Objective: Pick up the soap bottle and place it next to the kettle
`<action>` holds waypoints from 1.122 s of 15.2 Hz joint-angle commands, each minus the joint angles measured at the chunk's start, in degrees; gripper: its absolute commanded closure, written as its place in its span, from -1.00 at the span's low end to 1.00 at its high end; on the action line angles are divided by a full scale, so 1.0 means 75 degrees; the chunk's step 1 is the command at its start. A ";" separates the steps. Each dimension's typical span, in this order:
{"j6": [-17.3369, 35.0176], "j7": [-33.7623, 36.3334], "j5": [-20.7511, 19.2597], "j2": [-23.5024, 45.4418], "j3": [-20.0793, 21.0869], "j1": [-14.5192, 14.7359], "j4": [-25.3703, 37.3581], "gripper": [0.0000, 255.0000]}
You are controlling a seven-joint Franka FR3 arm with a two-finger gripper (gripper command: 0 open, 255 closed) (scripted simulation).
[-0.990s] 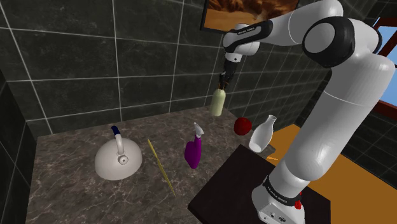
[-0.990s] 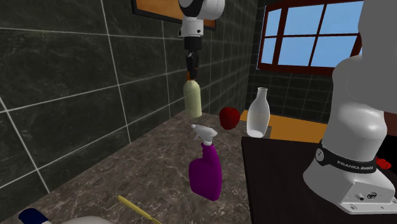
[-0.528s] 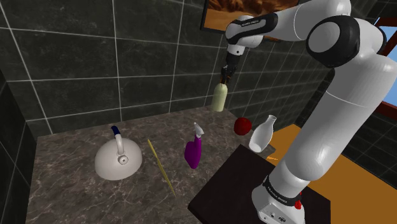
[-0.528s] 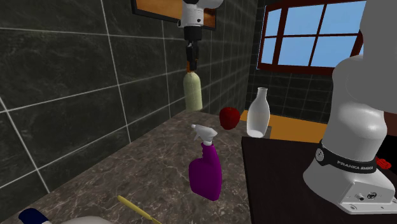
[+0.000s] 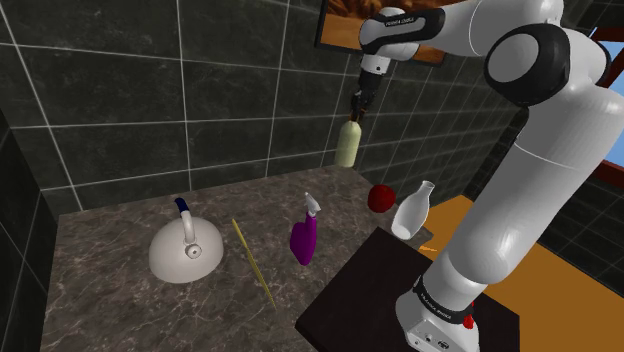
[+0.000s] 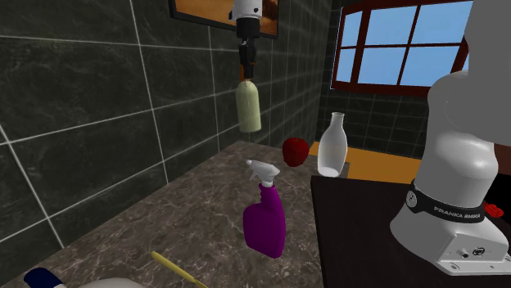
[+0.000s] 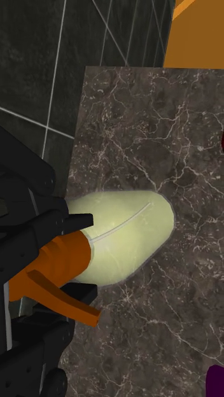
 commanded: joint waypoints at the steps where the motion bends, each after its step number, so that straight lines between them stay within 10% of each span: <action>1: -0.0215 0.0009 -0.0006 -0.0011 -0.0001 0.0000 0.0205 1.00; 17: -0.1920 -0.0009 0.0066 0.0196 -0.0037 -0.0054 0.2101 1.00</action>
